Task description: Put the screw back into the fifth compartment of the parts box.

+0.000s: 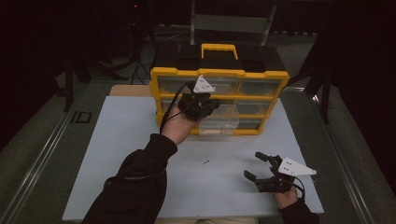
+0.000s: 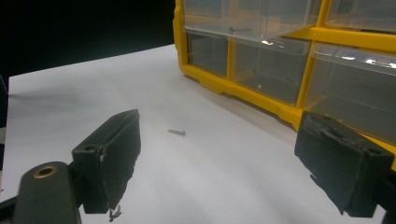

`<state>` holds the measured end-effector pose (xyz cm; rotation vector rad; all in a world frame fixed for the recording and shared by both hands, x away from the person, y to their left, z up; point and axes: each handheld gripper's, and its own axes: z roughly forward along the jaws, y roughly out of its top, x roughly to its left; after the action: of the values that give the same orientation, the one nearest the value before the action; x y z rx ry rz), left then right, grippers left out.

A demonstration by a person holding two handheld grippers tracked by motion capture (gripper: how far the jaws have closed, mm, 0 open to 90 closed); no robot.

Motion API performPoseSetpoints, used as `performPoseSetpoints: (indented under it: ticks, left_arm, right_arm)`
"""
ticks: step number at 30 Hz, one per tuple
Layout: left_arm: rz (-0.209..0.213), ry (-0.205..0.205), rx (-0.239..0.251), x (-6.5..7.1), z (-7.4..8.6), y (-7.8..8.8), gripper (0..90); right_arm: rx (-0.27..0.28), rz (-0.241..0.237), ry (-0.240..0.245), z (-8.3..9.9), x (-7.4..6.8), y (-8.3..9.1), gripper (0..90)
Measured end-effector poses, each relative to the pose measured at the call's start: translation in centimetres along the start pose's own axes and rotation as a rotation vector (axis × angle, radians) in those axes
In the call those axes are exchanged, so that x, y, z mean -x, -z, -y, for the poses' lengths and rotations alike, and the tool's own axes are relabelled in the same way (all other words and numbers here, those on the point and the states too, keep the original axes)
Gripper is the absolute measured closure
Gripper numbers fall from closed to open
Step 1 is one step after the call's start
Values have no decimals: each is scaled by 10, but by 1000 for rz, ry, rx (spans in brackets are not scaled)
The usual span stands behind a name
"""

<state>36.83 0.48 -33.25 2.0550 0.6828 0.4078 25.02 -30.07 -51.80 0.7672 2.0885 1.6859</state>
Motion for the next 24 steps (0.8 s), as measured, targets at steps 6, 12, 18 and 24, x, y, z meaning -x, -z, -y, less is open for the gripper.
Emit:
performPoseSetpoints:
  ticks: [6, 12, 18, 24]
  left_arm:
    - [-1, 3, -42, -1, 3, -10, 886]
    - [7, 9, -79, -2, 7, -18, 886]
    - [18, 26, -121, -6, 7, -25, 885]
    - [30, 24, -168, -5, 7, -32, 884]
  right_arm:
    - [2, 0, -1, 0, 0, 0, 144]
    - [4, -1, 1, 0, 0, 1, 144]
    - [4, -1, -2, 0, 0, 1, 144]
    - [3, -3, -5, 0, 0, 1, 144]
